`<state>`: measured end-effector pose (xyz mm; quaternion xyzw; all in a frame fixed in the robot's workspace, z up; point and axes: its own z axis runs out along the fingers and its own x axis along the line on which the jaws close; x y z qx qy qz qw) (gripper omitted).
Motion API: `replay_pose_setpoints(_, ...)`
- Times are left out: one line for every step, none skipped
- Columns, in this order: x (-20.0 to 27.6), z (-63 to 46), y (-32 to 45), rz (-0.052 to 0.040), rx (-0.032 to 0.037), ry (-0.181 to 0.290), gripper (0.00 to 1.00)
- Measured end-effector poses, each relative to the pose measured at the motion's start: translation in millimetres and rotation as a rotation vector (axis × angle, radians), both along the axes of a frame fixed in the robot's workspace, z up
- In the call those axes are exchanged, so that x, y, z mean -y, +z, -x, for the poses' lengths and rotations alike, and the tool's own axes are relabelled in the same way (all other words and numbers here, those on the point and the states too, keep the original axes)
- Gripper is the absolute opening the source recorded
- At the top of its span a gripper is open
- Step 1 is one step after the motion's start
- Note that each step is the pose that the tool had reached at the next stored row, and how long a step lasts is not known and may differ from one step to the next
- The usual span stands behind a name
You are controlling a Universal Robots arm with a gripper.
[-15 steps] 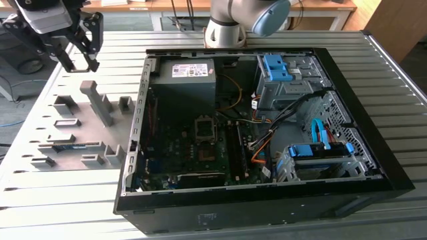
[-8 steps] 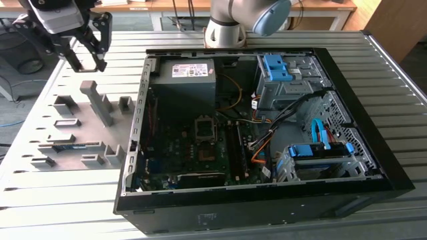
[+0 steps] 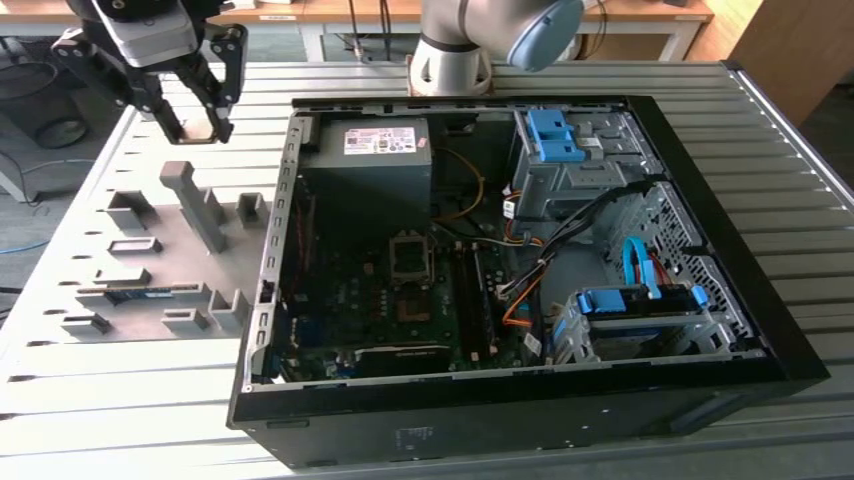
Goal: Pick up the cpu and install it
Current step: 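Pick up the cpu and move it towards the insertion slot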
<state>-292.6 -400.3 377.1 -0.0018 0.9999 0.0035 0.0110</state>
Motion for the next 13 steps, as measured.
replay_pose_setpoints(0.0, -2.0, 0.0, 0.0000, 0.0001, 0.000, 0.47)
replay_pose_setpoints(0.0, -3.9, 0.0, 0.0000, 0.0001, 0.000, 0.47)
replay_pose_setpoints(0.0, -5.9, -0.1, -0.0001, 0.0001, 0.000, 0.47)
replay_pose_setpoints(0.0, -8.0, 0.0, 0.0000, 0.0000, 0.000, 0.47)
replay_pose_setpoints(0.0, -10.0, -0.1, -0.0001, 0.0001, 0.000, 0.47)
replay_pose_setpoints(0.0, -11.9, -0.1, 0.0000, 0.0001, 0.000, 0.47)
replay_pose_setpoints(0.0, -13.9, -0.1, 0.0000, 0.0000, 0.000, 0.47)
replay_pose_setpoints(0.0, -16.0, -0.1, -0.0001, 0.0001, 0.000, 0.47)
replay_pose_setpoints(0.0, -18.0, -0.1, 0.0000, 0.0001, 0.000, 0.47)
replay_pose_setpoints(0.0, -20.0, -0.1, 0.0000, 0.0000, 0.000, 0.47)
replay_pose_setpoints(0.0, -22.0, -0.1, 0.0000, 0.0001, 0.000, 0.47)
replay_pose_setpoints(0.0, -24.1, -0.1, 0.0000, 0.0000, 0.000, 0.47)
replay_pose_setpoints(0.0, -26.1, -0.1, 0.0000, 0.0000, 0.000, 0.47)
